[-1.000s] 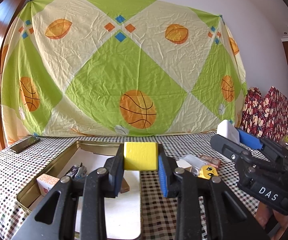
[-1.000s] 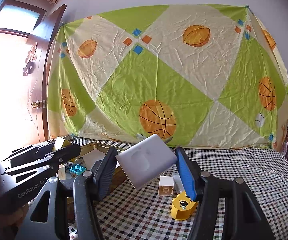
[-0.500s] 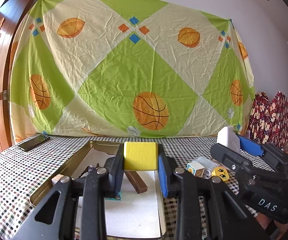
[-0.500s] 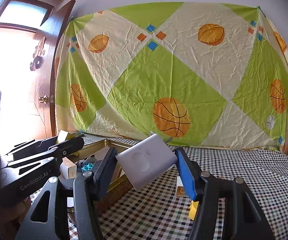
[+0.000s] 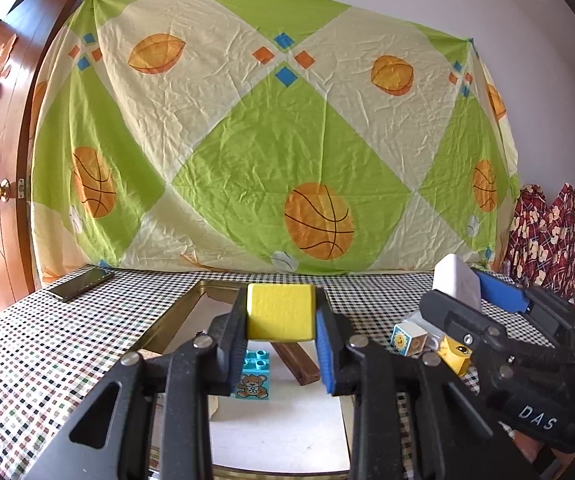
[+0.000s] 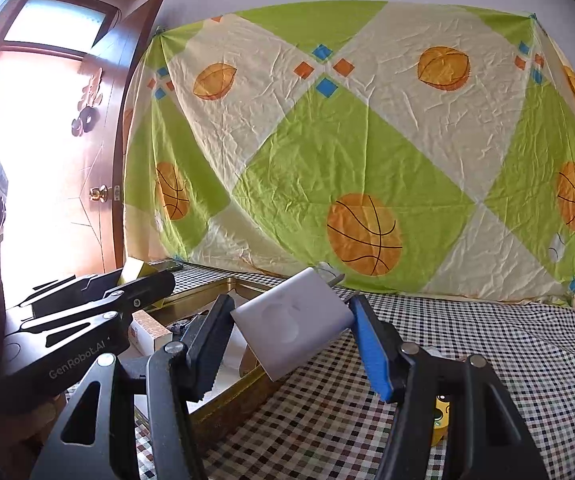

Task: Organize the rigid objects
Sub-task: 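Lower the yellow brick and white adapter into the tin and open both tools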

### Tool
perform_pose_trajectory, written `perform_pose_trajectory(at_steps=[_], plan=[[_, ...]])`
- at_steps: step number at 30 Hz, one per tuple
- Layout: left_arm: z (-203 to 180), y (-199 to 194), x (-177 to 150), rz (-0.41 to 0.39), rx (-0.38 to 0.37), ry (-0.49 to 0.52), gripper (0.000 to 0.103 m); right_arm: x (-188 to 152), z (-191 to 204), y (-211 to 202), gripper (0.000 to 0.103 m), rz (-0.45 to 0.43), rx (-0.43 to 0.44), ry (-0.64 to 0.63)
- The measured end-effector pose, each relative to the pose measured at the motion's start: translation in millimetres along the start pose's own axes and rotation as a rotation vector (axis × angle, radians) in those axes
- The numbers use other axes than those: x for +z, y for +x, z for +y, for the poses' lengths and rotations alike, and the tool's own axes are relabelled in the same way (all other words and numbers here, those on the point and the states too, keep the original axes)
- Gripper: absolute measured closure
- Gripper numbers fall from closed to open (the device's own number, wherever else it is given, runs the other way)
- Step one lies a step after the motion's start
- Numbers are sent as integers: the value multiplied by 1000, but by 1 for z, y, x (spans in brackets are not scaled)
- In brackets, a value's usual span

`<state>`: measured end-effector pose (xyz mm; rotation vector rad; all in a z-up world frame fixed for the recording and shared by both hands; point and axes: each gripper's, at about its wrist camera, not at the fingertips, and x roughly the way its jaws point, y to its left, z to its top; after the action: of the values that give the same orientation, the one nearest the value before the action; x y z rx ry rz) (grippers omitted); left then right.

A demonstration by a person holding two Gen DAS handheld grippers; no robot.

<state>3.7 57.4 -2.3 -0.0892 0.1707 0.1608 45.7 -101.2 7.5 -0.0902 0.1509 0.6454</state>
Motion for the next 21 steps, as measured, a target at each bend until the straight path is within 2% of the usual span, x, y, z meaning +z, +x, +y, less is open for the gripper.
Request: perform_pose_trajectory(at_steps=[13, 21], plan=[[23, 6, -1, 35, 47, -6, 75, 5, 16, 15, 41, 25, 50, -11], [30, 13, -2, 66, 43, -13, 75, 10, 22, 28, 41, 48, 77, -18]])
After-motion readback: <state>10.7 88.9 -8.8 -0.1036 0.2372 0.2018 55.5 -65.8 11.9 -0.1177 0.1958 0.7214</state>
